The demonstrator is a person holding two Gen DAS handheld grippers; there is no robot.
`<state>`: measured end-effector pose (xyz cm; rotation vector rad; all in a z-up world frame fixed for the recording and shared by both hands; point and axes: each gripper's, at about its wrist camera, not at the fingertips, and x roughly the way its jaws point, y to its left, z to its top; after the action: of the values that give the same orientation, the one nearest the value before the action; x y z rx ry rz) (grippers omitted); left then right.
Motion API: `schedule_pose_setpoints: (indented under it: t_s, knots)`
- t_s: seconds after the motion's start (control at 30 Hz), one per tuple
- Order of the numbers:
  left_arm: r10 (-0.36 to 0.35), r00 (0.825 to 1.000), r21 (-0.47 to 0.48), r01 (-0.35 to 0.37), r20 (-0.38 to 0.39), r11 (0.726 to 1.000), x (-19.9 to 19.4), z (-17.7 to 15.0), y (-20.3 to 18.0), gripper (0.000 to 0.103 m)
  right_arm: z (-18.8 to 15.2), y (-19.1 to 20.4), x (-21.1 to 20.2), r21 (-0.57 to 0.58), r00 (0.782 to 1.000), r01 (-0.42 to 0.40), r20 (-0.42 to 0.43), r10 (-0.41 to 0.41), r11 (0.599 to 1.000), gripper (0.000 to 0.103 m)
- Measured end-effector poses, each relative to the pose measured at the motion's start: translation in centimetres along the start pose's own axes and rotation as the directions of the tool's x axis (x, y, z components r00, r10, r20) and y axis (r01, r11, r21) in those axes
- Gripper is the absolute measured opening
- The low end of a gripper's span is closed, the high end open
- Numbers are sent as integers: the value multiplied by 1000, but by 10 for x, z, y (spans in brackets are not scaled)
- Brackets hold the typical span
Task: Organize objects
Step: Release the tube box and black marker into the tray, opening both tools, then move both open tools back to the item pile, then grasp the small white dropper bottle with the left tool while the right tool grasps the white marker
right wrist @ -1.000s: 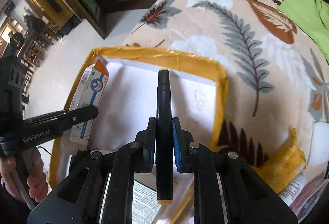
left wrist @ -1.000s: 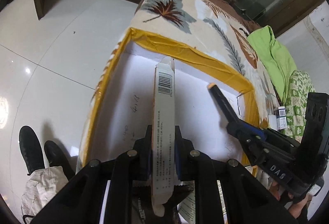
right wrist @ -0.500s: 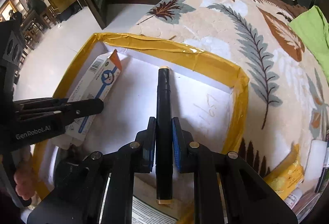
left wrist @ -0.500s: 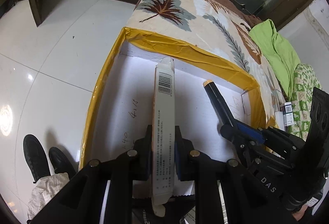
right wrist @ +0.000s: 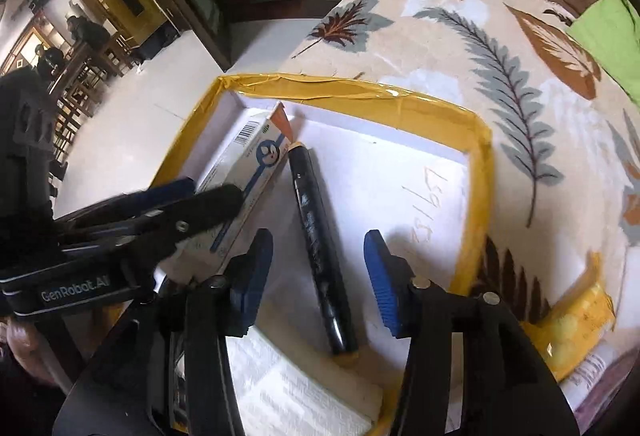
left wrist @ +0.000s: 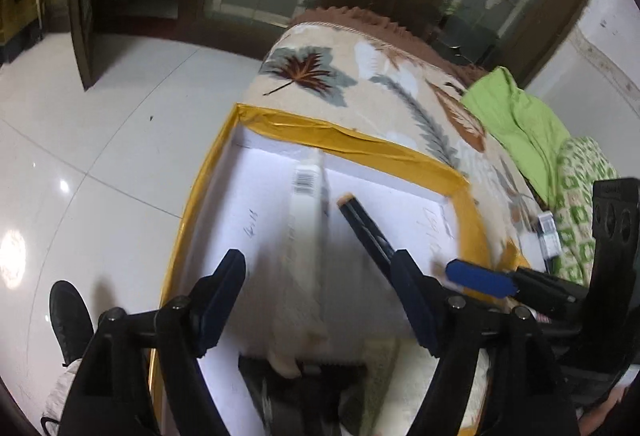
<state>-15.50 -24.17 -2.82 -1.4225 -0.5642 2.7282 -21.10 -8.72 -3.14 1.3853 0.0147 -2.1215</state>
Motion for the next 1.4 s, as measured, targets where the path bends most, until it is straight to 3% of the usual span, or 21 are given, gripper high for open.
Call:
schedule_pose_setpoints:
  t_s: [0.2,0.3,0.4,0.7,0.83,0.9,1.03,1.1,1.2,1.4]
  knots:
    - [-10,997,99,2,76,995,-53,-27,-45,75,-43,-12,-62,30,994,-64,90,61,997,48]
    - [-29,996,93,21,82,995,-70,-44,-71,75,-80,-25,-97,65,991,-68,121,59,996,48]
    - [-94,994,74,90,57,993,-75,-62,-97,75,-112,-42,-118,111,990,-78,123,64,991,48]
    - [-106,993,95,101,48,990,-59,-111,-175,75,-197,-97,-152,228,993,-24,116,-2,973,48]
    - [-119,993,50,120,-25,992,-35,-126,-186,75,-216,-112,-159,244,991,7,126,-38,970,48]
    - [-116,993,48,117,-26,992,-28,-133,-188,75,-220,-114,-161,237,989,44,127,-76,971,48]
    - [-55,998,148,50,30,988,-24,-147,-189,75,-228,-129,-161,294,988,59,118,-97,954,48]
    - [-37,999,186,33,18,982,-25,-149,-190,75,-230,-136,-159,320,990,53,106,-92,946,48]
    - [-83,997,181,81,2,980,-29,-147,-189,75,-233,-143,-161,340,989,70,96,-109,938,48]
    - [-94,995,161,99,-39,982,-22,-145,-186,75,-239,-162,-153,407,995,51,55,-81,912,48]
